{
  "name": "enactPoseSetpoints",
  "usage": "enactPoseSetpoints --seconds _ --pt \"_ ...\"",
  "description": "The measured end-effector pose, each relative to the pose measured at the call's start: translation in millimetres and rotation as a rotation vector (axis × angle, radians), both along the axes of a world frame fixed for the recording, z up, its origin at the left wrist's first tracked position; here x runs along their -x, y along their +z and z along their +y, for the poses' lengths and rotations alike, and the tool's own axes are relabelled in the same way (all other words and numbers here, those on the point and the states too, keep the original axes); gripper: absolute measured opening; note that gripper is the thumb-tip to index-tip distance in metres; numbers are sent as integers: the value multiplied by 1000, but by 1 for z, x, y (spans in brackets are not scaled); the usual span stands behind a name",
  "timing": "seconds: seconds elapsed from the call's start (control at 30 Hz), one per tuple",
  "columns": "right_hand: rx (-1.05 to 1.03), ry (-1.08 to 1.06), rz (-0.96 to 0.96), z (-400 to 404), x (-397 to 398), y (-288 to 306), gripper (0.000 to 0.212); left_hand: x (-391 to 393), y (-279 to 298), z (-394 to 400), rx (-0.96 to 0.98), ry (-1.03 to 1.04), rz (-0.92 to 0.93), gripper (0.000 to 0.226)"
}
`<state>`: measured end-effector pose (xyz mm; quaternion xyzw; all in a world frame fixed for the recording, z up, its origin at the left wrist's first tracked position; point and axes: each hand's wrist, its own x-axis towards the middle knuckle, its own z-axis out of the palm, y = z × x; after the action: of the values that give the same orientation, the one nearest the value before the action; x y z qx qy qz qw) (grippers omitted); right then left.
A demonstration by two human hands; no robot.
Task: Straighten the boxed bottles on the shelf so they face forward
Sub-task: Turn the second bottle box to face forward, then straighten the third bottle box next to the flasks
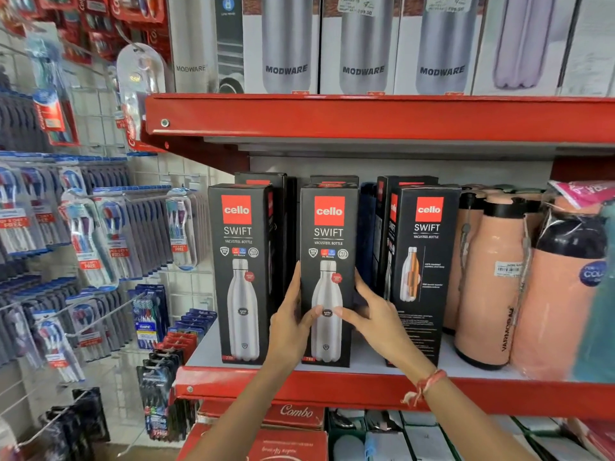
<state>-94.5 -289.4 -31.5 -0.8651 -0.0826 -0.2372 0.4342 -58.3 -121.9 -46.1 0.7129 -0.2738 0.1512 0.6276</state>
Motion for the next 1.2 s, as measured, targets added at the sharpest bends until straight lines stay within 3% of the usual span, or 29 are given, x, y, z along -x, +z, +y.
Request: enactPoseSetpoints --seconds 0.1,0.17,0.23,0.33,0.43,0.63,0.83,1.0,1.2 --pt "56 -304 -417 3 20 2 49 10 0 -5 4 235 -55 65" --pt "78 -532 -634 1 32 3 47 22 4 -9 26 365 -143 48" --pt "74 -771 -608 -5 34 2 71 33 7 -13 45 376 -222 35" --pt "-19 -961 -303 -13 28 -3 115 47 8 -22 56 299 -239 28" --pt "-90 -832 -155 -18 27 -8 124 59 10 -36 52 196 -189 24" --pt "-150 -649 -232 -25 45 -1 119 70 29 -59 -6 33 -63 38" --pt "-108 -242 -279 -58 77 19 127 69 48 -72 -104 -184 50 61" --pt "-97 56 -117 -91 84 21 120 60 53 -68 -40 -374 81 71" --pt "48 125 27 -113 71 34 99 41 36 -99 50 -255 -2 83"
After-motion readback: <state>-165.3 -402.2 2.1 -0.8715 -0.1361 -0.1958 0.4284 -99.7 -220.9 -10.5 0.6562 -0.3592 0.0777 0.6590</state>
